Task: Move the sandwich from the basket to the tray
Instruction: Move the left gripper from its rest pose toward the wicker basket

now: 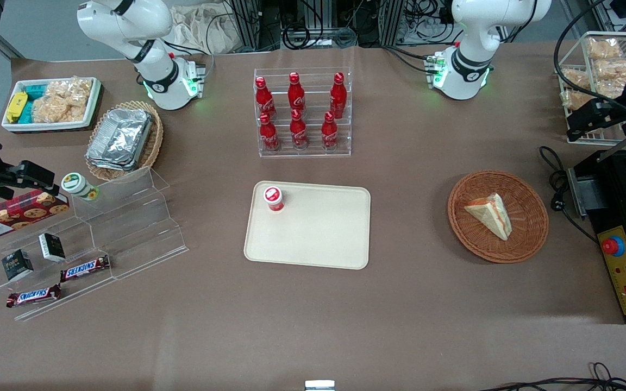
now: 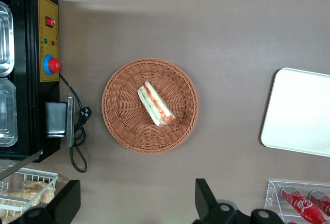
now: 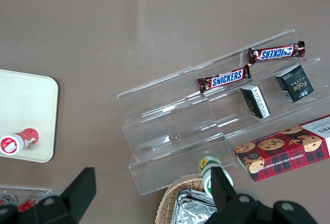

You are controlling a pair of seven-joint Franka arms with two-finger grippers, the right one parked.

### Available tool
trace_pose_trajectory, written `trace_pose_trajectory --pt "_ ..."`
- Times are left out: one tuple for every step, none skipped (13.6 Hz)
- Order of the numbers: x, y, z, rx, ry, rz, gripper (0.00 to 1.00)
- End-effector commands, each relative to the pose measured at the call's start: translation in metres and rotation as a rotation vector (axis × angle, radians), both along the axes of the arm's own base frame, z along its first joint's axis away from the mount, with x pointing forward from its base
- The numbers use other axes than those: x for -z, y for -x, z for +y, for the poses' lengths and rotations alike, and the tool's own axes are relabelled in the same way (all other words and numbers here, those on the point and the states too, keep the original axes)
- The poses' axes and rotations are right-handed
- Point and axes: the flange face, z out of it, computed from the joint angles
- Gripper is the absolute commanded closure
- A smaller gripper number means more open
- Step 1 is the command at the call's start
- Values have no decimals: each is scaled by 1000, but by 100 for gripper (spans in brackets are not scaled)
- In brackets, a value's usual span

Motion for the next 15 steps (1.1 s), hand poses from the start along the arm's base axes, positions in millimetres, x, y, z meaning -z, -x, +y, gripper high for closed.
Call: trace_pose_trajectory --pt "1 1 4 -10 1 28 0" --pt "3 -2 7 -5 0 31 0" --pt "6 -5 10 -6 -11 31 0" --pt "11 -5 13 -20 -11 46 0" --pt "14 -6 15 -25 -11 54 0" --pt "16 -6 15 -30 -11 57 0" --pt "24 -7 15 -30 -12 73 0" --pt "32 -9 14 -29 -12 84 0" --pt "44 -15 13 -46 -13 103 0" --pt "50 -18 13 -84 -14 112 0" --pt "61 -24 13 -108 -14 126 0" --pt "73 -31 12 -128 -16 144 0" --pt "86 -38 12 -147 -18 153 0" --pt "101 -41 12 -165 -19 155 0" --pt "120 -44 13 -194 -19 153 0"
